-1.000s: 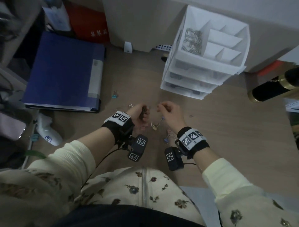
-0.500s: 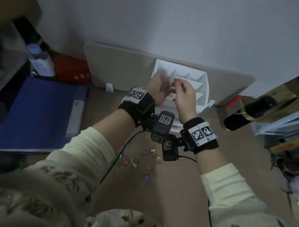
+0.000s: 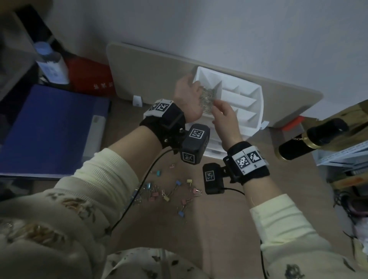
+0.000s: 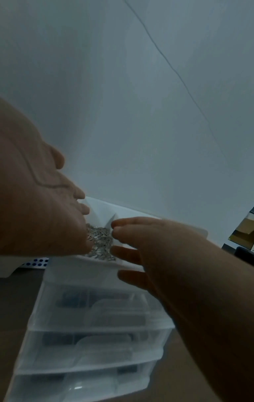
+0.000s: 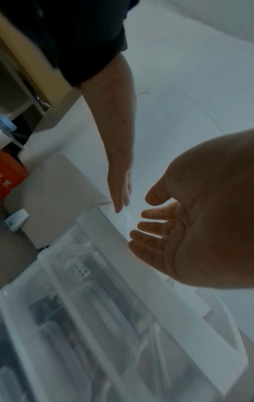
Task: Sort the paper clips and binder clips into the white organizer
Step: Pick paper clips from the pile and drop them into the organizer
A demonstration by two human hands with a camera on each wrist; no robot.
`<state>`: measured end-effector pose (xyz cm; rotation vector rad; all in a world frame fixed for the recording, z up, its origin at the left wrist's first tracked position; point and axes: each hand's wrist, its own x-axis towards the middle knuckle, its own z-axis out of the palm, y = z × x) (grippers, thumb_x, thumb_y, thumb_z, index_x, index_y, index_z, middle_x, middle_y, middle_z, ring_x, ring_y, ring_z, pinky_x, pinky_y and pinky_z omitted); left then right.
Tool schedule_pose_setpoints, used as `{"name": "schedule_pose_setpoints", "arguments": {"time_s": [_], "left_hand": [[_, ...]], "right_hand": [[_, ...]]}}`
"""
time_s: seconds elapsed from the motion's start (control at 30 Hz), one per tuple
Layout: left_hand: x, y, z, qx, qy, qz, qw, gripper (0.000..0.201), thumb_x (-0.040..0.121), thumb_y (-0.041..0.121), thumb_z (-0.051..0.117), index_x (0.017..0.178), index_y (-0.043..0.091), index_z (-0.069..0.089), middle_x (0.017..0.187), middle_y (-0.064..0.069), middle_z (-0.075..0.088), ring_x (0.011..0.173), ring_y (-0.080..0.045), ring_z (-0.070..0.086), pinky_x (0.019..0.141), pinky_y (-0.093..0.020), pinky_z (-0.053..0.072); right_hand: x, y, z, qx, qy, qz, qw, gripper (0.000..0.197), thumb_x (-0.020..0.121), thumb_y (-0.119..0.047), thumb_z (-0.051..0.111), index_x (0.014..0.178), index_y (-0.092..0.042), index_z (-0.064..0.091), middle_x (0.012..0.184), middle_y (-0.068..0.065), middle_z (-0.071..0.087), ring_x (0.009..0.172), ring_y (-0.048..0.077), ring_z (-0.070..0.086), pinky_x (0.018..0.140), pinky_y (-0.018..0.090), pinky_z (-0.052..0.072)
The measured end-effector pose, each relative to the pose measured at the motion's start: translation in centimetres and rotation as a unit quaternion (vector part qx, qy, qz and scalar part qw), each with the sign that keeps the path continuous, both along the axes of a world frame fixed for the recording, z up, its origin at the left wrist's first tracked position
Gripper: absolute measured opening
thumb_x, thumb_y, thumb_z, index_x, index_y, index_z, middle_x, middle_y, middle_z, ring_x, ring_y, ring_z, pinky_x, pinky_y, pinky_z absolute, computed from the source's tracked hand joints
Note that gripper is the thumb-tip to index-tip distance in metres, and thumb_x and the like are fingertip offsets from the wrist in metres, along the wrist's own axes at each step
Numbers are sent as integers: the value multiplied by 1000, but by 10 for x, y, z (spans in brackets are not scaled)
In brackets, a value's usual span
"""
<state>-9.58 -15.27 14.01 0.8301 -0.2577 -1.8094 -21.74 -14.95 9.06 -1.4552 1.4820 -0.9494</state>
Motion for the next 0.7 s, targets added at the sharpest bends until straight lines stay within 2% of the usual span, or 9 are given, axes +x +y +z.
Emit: {"name": "schedule_pose_setpoints", "arguments": {"time_s": [0.03, 0.07, 0.13, 0.2, 0.33, 0.43, 0.5, 0.57, 0.7], "left_hand": [[2, 4, -3, 0, -10, -8, 1000, 47, 97, 47, 24, 119, 18, 55, 116, -1, 57, 101, -13, 52, 81, -26, 40], [5, 8, -7, 0, -20, -16, 1000, 43, 97, 45, 25, 113, 19, 56, 120, 0, 53, 101, -14, 48, 80, -29, 37], [14, 20, -22, 8, -25, -16, 1000, 36, 96, 39, 31, 99, 15, 57, 105, 0, 58, 88, -16, 52, 73, -29, 39], [25, 38, -37, 31, -33, -11, 999, 29, 95, 32, 36, 96, 14, 58, 91, -1, 62, 80, -17, 58, 70, -29, 43], [44, 77, -83, 107, -90, 12, 990, 25, 94, 25, 36, 82, 16, 56, 79, 2, 58, 70, -14, 54, 64, -25, 37], [59, 108, -131, 182, -172, 9, 968, 27, 95, 21, 32, 82, 19, 55, 81, 4, 59, 72, -13, 52, 62, -25, 34], [66, 130, -159, 224, -200, -12, 954, 26, 94, 19, 32, 80, 20, 54, 75, 6, 60, 69, -12, 51, 60, -24, 33], [70, 149, -176, 254, -217, -35, 942, 25, 93, 19, 35, 75, 20, 52, 58, 9, 62, 64, -10, 49, 57, -22, 32], [73, 177, -196, 288, -254, -46, 922, 27, 94, 19, 44, 69, 17, 54, 43, 9, 58, 42, -5, 53, 34, -9, 35]], "right_hand": [[-1, 7, -2, -17, 9, -4, 1000, 32, 96, -15, 45, 128, -12, 53, 123, -2, 56, 109, 11, 53, 92, 26, 47], [-4, 15, -5, -38, 20, -11, 999, 29, 95, -13, 46, 123, -11, 56, 115, -4, 58, 102, 8, 54, 85, 19, 47], [-10, 33, -16, -69, 45, -19, 996, 22, 94, -10, 49, 112, -10, 61, 103, -4, 61, 91, 7, 56, 78, 15, 47], [-18, 56, -38, -58, 72, 3, 996, 18, 92, -10, 52, 106, -11, 63, 98, -3, 63, 90, 11, 59, 81, 20, 48], [-28, 107, -101, 89, 169, 138, 972, 20, 92, -8, 52, 106, -14, 64, 90, -7, 63, 84, 8, 58, 70, 8, 41], [-33, 142, -151, 141, 258, 254, 921, 15, 89, -8, 52, 97, -16, 63, 90, 2, 67, 85, 20, 64, 77, 32, 50], [-32, 161, -175, 116, 349, 332, 869, 11, 87, -13, 57, 96, -11, 60, 99, 7, 63, 93, 28, 61, 80, 38, 48], [-28, 177, -191, 92, 402, 369, 833, 28, 87, -30, 61, 108, -13, 55, 111, 6, 56, 103, 29, 56, 84, 41, 46], [-19, 199, -210, 34, 472, 352, 807, 66, 84, -58, 54, 134, -16, 41, 132, 7, 46, 130, 31, 38, 101, 44, 38]]}}
